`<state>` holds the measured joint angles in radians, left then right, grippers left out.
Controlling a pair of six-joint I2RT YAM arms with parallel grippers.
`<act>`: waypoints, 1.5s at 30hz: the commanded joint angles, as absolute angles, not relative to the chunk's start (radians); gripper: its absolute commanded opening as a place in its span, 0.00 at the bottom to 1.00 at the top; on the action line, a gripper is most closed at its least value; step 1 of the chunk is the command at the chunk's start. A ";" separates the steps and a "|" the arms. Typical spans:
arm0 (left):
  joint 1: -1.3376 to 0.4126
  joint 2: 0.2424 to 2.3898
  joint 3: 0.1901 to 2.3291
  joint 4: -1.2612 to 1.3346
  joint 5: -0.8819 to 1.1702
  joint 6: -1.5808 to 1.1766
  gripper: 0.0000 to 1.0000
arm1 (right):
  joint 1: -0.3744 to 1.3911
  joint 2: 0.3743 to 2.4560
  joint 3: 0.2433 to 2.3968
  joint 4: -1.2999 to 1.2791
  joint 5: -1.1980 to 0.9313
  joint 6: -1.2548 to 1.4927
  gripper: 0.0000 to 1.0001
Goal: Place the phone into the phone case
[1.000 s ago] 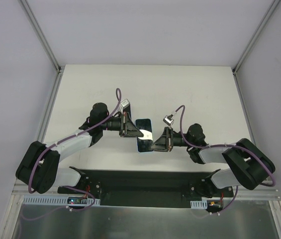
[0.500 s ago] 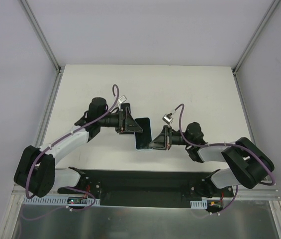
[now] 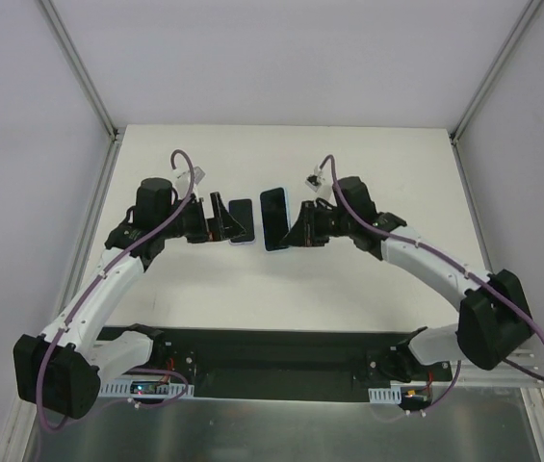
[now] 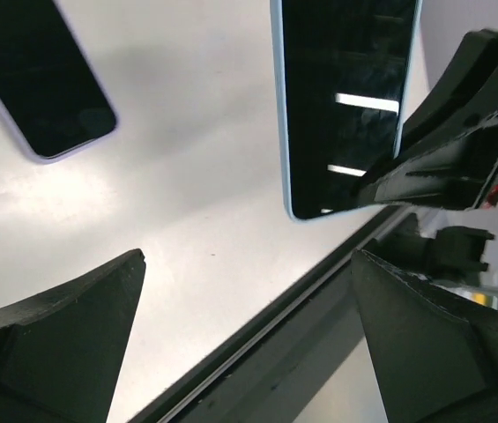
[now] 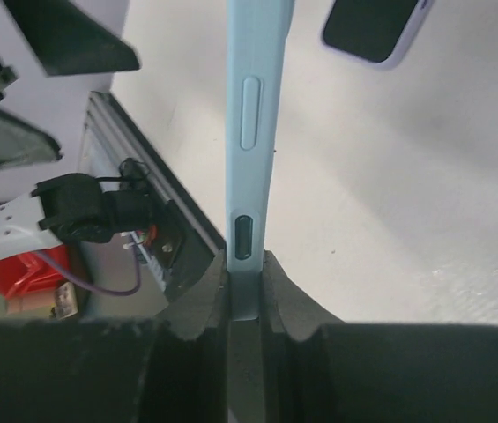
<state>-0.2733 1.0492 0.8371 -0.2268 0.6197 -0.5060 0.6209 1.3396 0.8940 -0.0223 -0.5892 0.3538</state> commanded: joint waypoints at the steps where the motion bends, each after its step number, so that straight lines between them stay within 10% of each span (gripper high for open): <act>1: -0.270 1.025 0.894 -0.428 0.456 -0.388 0.99 | 0.604 1.508 1.095 -0.301 -0.512 0.161 0.01; 14: -0.270 0.988 0.885 -0.522 0.347 -0.321 0.99 | 0.523 1.928 1.348 -0.282 -0.552 0.183 0.01; 40: -0.268 0.985 0.888 -0.520 0.336 -0.321 0.99 | 0.448 2.066 1.287 -0.087 -0.546 0.333 0.01; 45: -0.268 0.988 0.888 -0.520 0.331 -0.322 0.99 | 0.436 2.040 1.266 -0.112 -0.526 0.324 0.22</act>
<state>-0.2733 1.0054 0.8635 -0.5144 0.3553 -0.3466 0.4656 2.0472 1.2911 -0.1268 -0.6601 0.3386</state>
